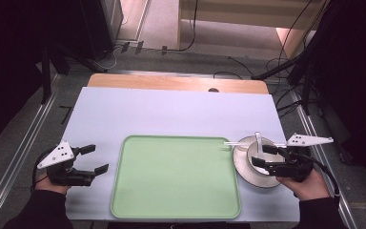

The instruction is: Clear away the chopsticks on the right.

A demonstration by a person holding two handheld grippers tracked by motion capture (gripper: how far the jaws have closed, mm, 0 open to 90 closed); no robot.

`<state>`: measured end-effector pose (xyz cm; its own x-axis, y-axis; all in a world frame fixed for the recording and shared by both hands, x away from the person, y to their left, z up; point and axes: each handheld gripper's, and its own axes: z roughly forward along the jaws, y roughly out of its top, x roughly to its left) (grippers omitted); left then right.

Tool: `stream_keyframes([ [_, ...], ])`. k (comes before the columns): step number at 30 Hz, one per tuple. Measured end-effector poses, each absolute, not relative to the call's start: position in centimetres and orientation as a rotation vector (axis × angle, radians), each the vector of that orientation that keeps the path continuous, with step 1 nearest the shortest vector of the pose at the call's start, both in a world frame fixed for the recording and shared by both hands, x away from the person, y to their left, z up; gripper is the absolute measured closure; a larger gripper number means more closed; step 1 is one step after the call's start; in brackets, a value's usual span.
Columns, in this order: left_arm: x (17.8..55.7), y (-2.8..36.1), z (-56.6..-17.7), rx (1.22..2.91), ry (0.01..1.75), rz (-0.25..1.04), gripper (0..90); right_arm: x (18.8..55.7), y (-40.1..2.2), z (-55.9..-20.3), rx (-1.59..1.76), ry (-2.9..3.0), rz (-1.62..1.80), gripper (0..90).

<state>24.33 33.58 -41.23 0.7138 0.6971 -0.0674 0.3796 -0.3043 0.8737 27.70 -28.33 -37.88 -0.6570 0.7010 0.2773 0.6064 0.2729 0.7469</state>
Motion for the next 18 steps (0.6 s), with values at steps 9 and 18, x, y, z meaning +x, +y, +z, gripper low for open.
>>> stream_keyframes([
  [9, 24.6, 33.4, -41.3, 1.938, 0.837, 0.405, 14.3, 29.0, -30.5, -37.4, 1.312, 2.362, 1.307, 29.9],
  [18, 24.8, 33.3, -41.3, 1.94, 0.842, 0.41, 14.4, 30.1, -32.5, -37.7, 1.378, 2.284, 1.288, 34.0],
])
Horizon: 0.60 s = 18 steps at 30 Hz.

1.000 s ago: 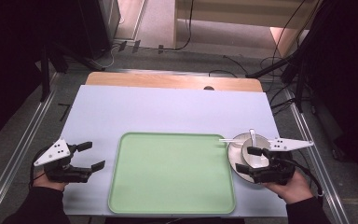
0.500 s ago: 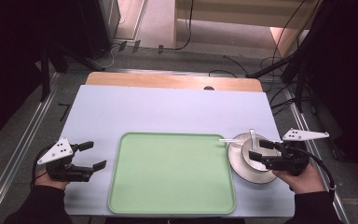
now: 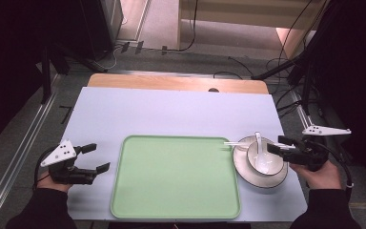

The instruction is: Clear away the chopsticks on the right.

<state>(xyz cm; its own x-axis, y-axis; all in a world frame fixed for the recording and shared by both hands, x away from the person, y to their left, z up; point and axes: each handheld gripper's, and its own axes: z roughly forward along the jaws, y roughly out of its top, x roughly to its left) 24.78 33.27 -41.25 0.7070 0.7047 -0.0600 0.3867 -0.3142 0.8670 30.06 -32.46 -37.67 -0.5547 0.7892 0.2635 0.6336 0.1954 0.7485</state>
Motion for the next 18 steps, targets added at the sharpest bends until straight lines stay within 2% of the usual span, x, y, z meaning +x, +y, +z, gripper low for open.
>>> stream_keyframes([
  [6, 25.2, 33.0, -41.3, 1.939, 0.845, 0.414, 14.3, 30.9, -33.8, -38.2, 1.434, 2.216, 1.247, 41.0],
  [8, 25.4, 32.9, -41.4, 1.948, 0.847, 0.412, 14.4, 31.3, -34.3, -38.7, 1.462, 2.188, 1.225, 47.3],
  [10, 25.4, 32.9, -41.5, 1.947, 0.847, 0.412, 14.3, 31.5, -34.4, -38.9, 1.472, 2.183, 1.215, 48.3],
  [11, 25.4, 32.9, -41.5, 1.953, 0.848, 0.412, 14.4, 31.9, -34.7, -39.4, 1.474, 2.185, 1.208, 52.3],
  [16, 25.2, 33.1, -41.5, 1.945, 0.857, 0.419, 14.4, 32.7, -35.2, -40.5, 1.509, 2.159, 1.17, 60.5],
  [18, 25.2, 33.2, -41.5, 1.944, 0.858, 0.425, 14.3, 33.1, -35.5, -41.0, 1.521, 2.138, 1.164, 69.5],
])
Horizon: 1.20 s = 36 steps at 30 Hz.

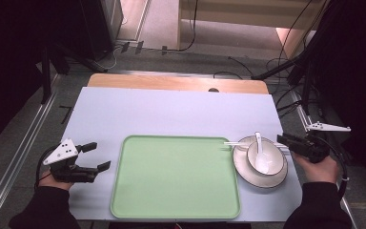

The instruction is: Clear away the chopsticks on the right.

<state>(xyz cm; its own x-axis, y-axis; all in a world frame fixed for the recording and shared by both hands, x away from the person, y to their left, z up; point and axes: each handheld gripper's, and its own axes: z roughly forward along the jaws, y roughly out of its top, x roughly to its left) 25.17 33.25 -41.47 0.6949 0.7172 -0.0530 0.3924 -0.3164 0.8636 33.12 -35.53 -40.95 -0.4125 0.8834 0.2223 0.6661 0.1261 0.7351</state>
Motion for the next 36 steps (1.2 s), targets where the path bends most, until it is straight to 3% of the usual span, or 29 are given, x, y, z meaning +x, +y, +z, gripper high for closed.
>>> stream_keyframes([
  [1, 25.2, 33.2, -41.5, 1.944, 0.858, 0.425, 14.4, 33.1, -35.5, -41.0, 1.521, 2.138, 1.164, 69.5],
  [3, 25.3, 33.2, -41.6, 1.946, 0.86, 0.425, 14.4, 33.3, -35.6, -41.2, 1.53, 2.122, 1.179, 80.1],
  [5, 25.3, 33.1, -41.6, 1.95, 0.856, 0.421, 14.4, 33.4, -35.6, -41.3, 1.535, 2.12, 1.179, 82.2],
  [7, 25.3, 33.1, -41.5, 1.948, 0.851, 0.424, 14.5, 33.5, -35.6, -41.6, 1.533, 2.113, 1.174, 89.6],
  [36, 25.6, 33.1, -41.6, 1.959, 0.838, 0.424, 14.7, 35.6, -35.9, -45.0, 1.6, 2.23, 1.118, 90.0],
])
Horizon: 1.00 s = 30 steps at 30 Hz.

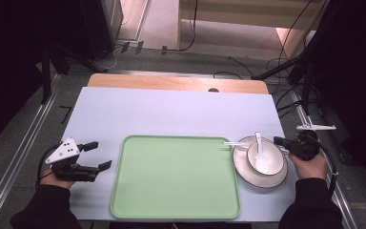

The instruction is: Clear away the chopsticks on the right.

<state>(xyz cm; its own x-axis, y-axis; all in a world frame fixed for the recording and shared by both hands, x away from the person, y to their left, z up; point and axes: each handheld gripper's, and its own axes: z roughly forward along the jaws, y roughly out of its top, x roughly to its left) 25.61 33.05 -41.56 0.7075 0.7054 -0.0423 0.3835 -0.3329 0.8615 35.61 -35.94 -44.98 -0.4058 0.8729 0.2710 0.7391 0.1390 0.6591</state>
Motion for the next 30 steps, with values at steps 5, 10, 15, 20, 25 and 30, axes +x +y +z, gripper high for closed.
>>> stream_keyframes([
  [5, 25.6, 33.0, -41.6, 1.966, 0.834, 0.42, 14.8, 35.7, -36.0, -45.2, 1.612, 2.241, 1.116, 90.0],
  [10, 25.6, 33.1, -41.6, 1.963, 0.835, 0.418, 14.8, 35.6, -36.2, -45.3, 1.616, 2.252, 1.117, 90.0],
  [15, 25.5, 33.1, -41.5, 1.955, 0.829, 0.427, 14.9, 35.3, -36.4, -45.2, 1.619, 2.26, 1.123, 90.0],
  [20, 25.5, 33.0, -41.5, 1.963, 0.82, 0.424, 14.9, 35.1, -36.7, -45.1, 1.625, 2.263, 1.133, 90.0],
  [25, 25.6, 32.9, -41.5, 1.966, 0.816, 0.419, 14.9, 34.8, -37.1, -45.0, 1.619, 2.263, 1.144, 90.0],
  [30, 25.7, 32.8, -41.6, 1.974, 0.812, 0.411, 14.9, 34.8, -37.1, -45.1, 1.622, 2.259, 1.149, 90.0],
])
